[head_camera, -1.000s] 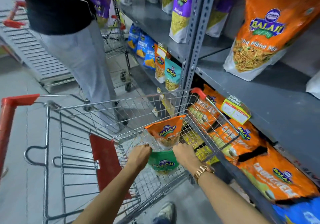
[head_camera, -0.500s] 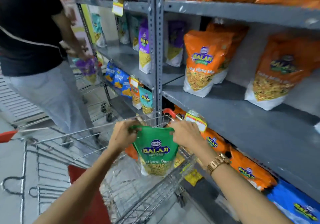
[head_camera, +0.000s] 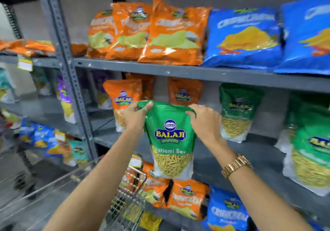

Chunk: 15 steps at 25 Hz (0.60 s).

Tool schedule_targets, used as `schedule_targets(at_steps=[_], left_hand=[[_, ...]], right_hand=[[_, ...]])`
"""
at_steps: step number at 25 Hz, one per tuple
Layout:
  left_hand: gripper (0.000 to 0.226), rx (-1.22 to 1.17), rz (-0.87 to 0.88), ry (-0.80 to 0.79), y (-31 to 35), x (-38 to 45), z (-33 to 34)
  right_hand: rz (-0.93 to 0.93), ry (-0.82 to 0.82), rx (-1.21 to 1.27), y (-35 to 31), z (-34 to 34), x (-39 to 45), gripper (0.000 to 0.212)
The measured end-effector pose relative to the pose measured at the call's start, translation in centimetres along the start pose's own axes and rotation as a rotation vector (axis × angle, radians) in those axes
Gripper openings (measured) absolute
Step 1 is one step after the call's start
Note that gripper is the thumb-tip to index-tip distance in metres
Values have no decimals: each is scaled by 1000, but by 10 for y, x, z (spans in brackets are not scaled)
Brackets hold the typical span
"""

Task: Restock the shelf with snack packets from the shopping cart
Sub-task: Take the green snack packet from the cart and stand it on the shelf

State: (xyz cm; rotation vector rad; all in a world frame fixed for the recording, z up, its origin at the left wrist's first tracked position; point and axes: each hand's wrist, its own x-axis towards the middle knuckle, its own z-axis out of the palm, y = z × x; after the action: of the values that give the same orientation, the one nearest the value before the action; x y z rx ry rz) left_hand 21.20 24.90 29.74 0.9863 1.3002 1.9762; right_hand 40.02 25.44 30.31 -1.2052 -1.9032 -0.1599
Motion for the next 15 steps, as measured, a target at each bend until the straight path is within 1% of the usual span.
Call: schedule_targets(at_steps=[2, 6, 8, 9, 10, 13, 15], left_hand=[[25, -72, -64, -107, -7, 3, 46], [26, -104, -143, -244, -23, 6, 124], [18, -151, -206, -313, -33, 8, 159], [12, -158, -220, -326, -38, 9, 173], [11, -158, -223, -326, -43, 10, 187], [25, -170, -243, -334, -54, 10, 222], [30, -169, -272, -357, -62, 10, 240]], right_hand=[[77, 33, -65, 34, -18, 5, 16], [222, 47, -218, 88, -48, 9, 20], [265, 84, -278, 111, -58, 10, 21], [288, 99, -298, 121, -62, 11, 21], [311, 108, -316, 131, -65, 12, 21], [381, 112, -368, 157, -70, 15, 22], [443, 110, -380, 171, -70, 14, 21]])
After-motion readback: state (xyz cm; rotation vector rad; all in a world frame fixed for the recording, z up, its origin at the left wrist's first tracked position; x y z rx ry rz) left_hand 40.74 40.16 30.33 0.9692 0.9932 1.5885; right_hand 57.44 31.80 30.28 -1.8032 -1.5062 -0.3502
